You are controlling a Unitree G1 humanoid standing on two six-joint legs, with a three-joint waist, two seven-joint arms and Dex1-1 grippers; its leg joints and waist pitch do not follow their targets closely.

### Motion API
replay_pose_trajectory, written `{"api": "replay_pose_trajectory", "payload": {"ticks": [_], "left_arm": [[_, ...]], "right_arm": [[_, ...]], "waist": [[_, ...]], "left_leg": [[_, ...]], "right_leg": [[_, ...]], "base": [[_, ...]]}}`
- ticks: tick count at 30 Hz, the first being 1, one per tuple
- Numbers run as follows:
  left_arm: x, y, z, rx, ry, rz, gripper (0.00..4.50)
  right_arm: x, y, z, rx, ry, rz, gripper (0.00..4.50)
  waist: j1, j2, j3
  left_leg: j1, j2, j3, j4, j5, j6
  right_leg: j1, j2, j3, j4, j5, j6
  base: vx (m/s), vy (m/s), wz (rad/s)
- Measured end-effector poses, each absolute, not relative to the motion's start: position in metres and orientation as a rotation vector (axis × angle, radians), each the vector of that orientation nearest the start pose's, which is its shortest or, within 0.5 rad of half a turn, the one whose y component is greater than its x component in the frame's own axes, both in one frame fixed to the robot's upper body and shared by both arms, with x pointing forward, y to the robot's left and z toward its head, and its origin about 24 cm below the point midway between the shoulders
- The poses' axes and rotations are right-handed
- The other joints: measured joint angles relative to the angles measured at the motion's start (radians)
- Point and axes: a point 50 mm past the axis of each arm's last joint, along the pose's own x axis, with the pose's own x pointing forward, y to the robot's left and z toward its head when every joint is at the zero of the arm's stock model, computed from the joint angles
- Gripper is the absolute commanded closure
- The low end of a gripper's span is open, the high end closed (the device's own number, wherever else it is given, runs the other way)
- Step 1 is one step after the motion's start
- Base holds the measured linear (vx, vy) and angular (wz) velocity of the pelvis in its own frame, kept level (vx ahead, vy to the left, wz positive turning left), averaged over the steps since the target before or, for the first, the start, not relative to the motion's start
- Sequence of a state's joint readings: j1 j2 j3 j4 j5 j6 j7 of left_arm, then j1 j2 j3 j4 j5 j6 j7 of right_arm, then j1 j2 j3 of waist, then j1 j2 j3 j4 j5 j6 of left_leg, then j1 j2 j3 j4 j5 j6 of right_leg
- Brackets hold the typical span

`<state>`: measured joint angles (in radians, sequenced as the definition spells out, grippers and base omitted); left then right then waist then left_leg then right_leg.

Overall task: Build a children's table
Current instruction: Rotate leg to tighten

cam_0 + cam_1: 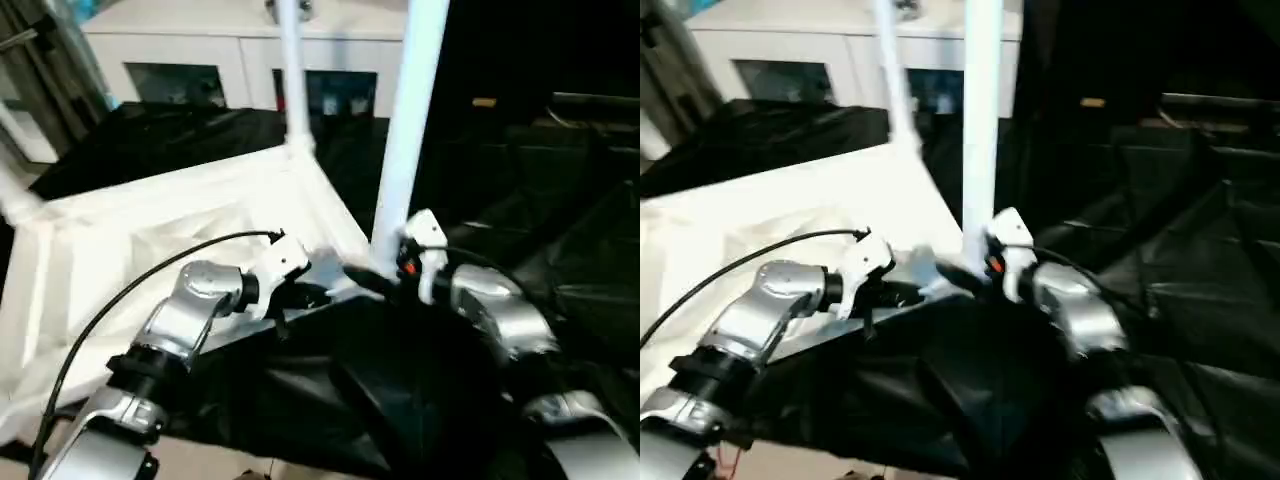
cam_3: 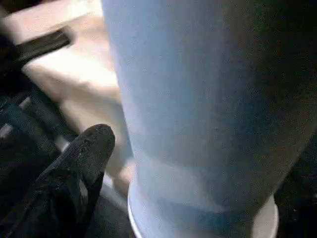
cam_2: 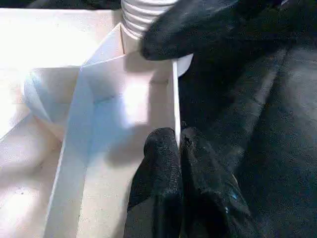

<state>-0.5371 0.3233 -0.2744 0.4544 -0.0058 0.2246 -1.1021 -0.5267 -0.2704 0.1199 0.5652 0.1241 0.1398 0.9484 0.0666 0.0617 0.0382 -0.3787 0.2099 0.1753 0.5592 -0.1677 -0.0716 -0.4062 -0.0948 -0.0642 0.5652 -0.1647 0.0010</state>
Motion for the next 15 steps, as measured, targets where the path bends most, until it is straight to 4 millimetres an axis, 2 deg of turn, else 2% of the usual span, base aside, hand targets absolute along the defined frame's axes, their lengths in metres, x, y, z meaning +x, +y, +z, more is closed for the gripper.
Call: {"api": "replay_pose_trajectory", "payload": {"ticks": [8, 11, 13, 15], "left_arm": [[0.303, 0.127, 0.053, 0.351, 0.447, -1.375, 4.50], [0.301, 0.129, 0.052, 0.342, 0.457, -1.401, 4.50], [0.299, 0.130, 0.051, 0.334, 0.465, -1.423, 4.50], [0.298, 0.131, 0.051, 0.333, 0.471, -1.436, 4.50]], "right_arm": [[0.305, -0.143, 0.052, -0.143, 0.362, 1.170, 0.36], [0.300, -0.144, 0.052, -0.136, 0.373, 1.192, 0.69], [0.298, -0.145, 0.052, -0.133, 0.382, 1.201, 0.71], [0.296, -0.145, 0.052, -0.130, 0.388, 1.208, 1.10]], "waist": [[0.023, 0.000, 0.001], [0.024, 0.000, 0.001], [0.025, 0.001, 0.002], [0.025, 0.001, 0.002]], "left_leg": [[0.001, 0.001, 0.000, 0.008, -0.002, -0.003], [0.000, 0.001, 0.000, 0.008, -0.002, -0.003], [0.000, 0.000, 0.000, 0.008, -0.002, -0.003], [0.000, 0.000, 0.000, 0.009, -0.001, -0.004]], "right_leg": [[0.000, -0.001, 0.002, 0.011, 0.000, 0.001], [0.000, -0.001, 0.003, 0.013, 0.000, 0.001], [0.000, -0.001, 0.004, 0.013, 0.000, 0.001], [0.000, -0.001, 0.004, 0.014, 0.000, 0.001]], "base": [[0.000, 0.000, 0.00], [0.000, 0.000, 0.00], [0.000, 0.000, 0.00], [0.000, 0.000, 0.00]]}}
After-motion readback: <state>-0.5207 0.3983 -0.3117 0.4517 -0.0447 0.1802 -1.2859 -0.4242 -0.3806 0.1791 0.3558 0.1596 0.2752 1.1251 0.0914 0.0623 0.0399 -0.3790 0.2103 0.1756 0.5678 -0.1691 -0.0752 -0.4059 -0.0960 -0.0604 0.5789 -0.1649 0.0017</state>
